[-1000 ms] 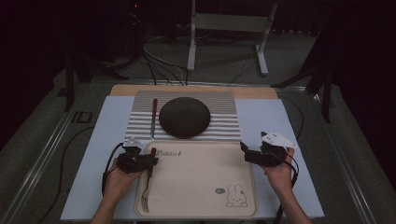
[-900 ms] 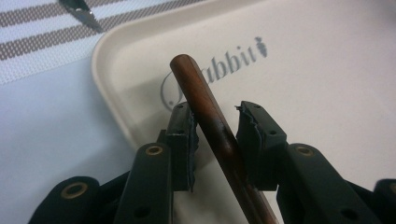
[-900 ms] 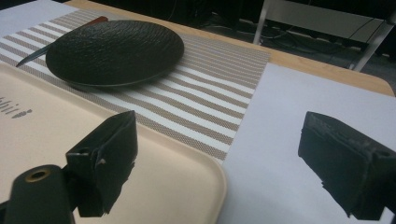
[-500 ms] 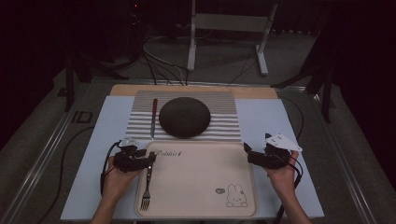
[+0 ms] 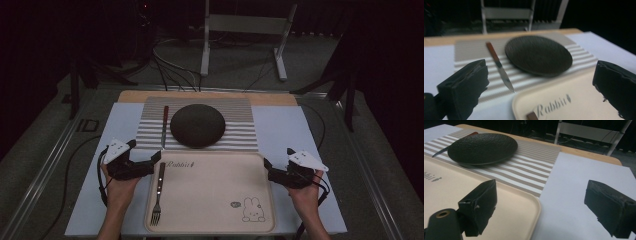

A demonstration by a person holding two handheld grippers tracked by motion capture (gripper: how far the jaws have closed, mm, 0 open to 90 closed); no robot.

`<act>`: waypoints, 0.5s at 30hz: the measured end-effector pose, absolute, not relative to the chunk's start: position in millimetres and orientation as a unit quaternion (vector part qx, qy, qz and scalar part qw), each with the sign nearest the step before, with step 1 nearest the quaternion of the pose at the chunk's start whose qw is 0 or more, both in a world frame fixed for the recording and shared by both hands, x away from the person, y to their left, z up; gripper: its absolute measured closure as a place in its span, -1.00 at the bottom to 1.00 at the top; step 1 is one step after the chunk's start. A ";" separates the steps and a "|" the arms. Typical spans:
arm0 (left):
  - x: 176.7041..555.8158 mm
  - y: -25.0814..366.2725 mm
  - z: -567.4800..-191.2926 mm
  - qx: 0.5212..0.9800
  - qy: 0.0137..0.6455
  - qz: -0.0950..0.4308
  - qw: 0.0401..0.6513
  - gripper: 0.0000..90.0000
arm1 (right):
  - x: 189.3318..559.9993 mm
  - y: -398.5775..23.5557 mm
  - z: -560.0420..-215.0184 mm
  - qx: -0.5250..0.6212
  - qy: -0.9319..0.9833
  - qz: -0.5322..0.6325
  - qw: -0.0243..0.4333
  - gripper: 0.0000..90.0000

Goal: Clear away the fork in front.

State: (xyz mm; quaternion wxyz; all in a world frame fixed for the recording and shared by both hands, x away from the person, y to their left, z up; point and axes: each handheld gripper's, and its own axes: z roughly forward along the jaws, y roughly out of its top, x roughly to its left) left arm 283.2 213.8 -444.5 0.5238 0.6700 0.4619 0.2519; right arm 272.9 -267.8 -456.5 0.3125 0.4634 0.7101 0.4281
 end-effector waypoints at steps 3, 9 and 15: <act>280.4 220.2 -440.9 0.659 0.460 0.270 0.530 -1.00 | 267.6 -274.0 -461.1 0.468 0.698 0.436 0.323 -0.75; 277.2 233.9 -436.9 0.646 0.460 0.290 0.536 -1.00 | 257.1 -287.2 -470.4 0.484 0.690 0.432 0.321 -0.75; 273.7 241.6 -435.3 0.634 0.461 0.304 0.541 -1.00 | 247.1 -297.4 -470.5 0.486 0.681 0.441 0.326 -0.75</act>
